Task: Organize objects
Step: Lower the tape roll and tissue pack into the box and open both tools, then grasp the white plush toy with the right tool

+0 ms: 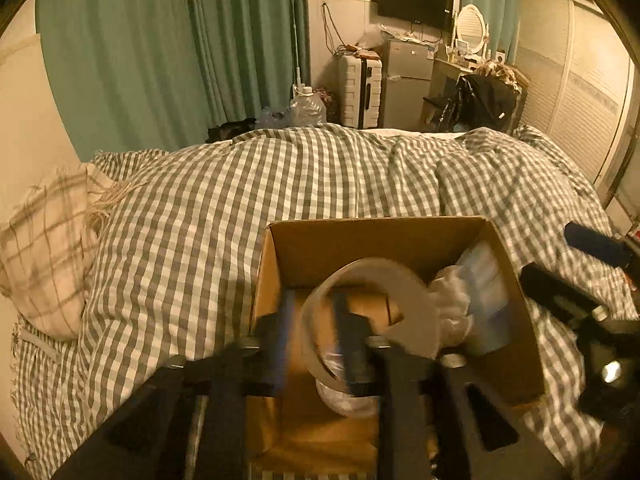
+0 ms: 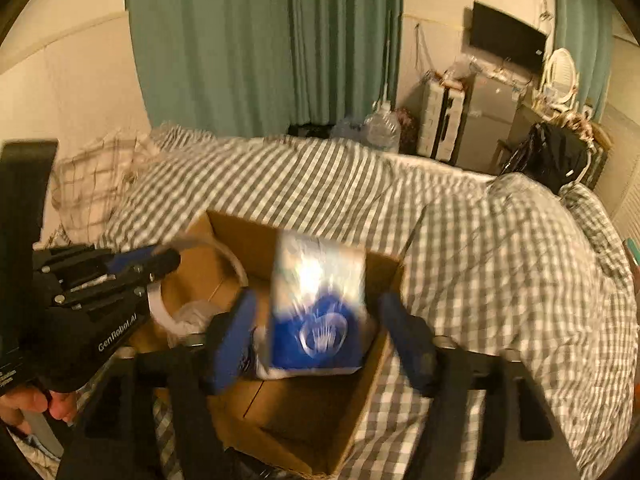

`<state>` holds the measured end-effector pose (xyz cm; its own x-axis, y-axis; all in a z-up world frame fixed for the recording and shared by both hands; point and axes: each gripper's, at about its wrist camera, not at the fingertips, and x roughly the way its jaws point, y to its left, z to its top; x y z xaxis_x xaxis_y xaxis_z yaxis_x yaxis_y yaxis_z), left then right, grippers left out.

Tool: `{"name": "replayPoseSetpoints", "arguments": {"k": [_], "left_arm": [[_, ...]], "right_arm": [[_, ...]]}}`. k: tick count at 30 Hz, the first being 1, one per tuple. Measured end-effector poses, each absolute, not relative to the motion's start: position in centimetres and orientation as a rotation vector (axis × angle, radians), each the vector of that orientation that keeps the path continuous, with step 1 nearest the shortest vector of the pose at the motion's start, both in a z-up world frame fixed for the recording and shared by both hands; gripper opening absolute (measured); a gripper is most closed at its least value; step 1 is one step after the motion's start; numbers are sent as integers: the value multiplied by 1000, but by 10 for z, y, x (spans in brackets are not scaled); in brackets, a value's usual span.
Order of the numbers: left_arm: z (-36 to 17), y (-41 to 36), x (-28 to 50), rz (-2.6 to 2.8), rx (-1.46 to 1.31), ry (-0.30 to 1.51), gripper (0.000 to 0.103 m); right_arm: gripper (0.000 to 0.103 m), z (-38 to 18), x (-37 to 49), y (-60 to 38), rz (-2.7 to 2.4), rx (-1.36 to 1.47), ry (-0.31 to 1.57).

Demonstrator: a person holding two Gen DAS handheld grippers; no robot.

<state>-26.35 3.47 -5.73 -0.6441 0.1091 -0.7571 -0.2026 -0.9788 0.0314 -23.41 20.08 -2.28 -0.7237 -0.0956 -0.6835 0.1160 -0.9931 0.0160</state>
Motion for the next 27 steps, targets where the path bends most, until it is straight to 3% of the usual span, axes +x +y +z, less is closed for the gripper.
{"name": "replayPoseSetpoints", "arguments": {"k": [1,2,8,12,19,27], "left_arm": [[-54,35,-260,2699,-1228,167,69],[-50,32,-254,2705,-1212,164,76],[-22,27,-210,2698,-1174,228,80],[-1,12,-163,2746,-1092,209,100],[-6,-10,-89,2760,-1070,186,103],[-68,-35,-55,2840,-1209,94,103]], "right_arm": [[77,-14,-228,203,-2830,1093,40],[78,-8,-223,205,-2839,1080,38],[85,28,-174,210,-2892,1027,85],[86,44,-133,206,-2910,1004,152],[93,41,-75,194,-2897,1018,154],[93,-34,-45,168,-2747,1192,110]]}}
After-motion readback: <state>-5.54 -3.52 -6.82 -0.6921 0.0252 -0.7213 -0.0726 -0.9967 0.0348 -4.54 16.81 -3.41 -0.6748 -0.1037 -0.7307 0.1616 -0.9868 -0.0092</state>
